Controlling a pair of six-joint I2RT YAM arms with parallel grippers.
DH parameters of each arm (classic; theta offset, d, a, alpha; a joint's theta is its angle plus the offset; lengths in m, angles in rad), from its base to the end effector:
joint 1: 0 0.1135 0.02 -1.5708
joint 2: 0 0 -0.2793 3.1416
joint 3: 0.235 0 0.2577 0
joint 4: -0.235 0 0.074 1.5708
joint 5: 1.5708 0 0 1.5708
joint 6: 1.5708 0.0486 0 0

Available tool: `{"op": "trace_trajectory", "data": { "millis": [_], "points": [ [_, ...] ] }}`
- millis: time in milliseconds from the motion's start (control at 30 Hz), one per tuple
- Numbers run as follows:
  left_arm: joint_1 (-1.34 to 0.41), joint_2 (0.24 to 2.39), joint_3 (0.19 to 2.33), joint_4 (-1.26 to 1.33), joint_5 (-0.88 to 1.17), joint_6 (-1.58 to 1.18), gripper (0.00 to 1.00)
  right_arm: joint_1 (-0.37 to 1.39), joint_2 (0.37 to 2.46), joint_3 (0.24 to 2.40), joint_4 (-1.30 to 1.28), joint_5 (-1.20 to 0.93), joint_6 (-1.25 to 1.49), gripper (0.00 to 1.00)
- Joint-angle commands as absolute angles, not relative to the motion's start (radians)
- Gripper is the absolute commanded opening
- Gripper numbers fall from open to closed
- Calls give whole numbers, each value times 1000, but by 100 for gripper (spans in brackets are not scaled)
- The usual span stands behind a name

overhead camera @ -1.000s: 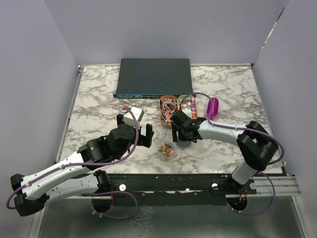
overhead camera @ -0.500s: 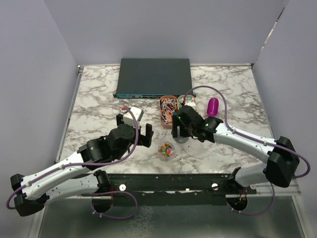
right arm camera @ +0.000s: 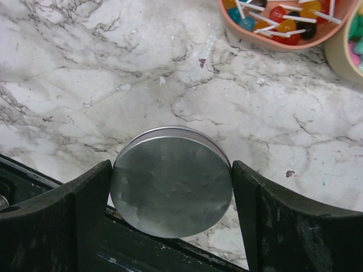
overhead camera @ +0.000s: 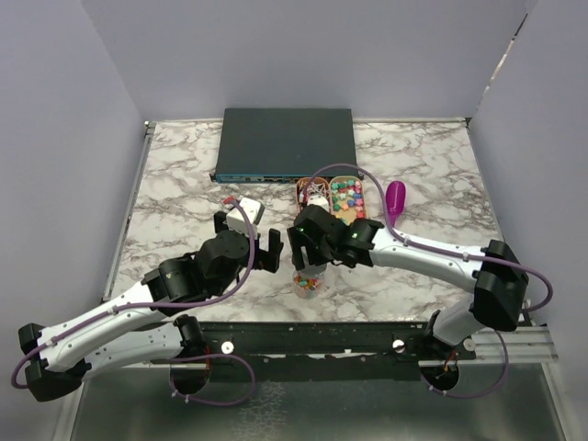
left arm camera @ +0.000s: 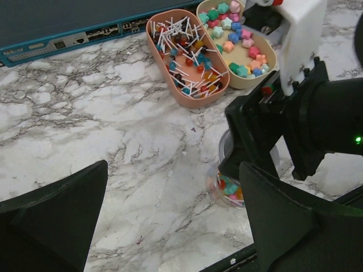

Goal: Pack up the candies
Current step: Close the bottle lid on the packing bottle.

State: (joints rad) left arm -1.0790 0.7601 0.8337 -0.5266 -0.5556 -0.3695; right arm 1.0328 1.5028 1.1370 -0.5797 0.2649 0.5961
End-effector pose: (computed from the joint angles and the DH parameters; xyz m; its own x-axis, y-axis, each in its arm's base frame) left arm 0.1013 -0.1349 0.3337 -0.3823 0.0639 -0.9218 0.4149 0.9033 -0.1095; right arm 0.1786 0.2745 0.2605 -0.7650 -0.2246 -0.6036 -0.3876 0.9090 0.1530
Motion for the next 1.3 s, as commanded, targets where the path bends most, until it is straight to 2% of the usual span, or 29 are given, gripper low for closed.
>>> {"op": "trace_trajectory", "data": {
  "millis": [0,733,1267],
  "points": [
    [-1072,740,829,-549,-585,-372,99,1070,1579,1203,-648,294,585,68],
    [-1067,709,828,-549,-595,-380,99,1122,1721,1270,-730,327,593,68],
    [-1063,709,828,-549,-594,-383,99,1130,1665,1238,-694,277,607,68]
  ]
}}
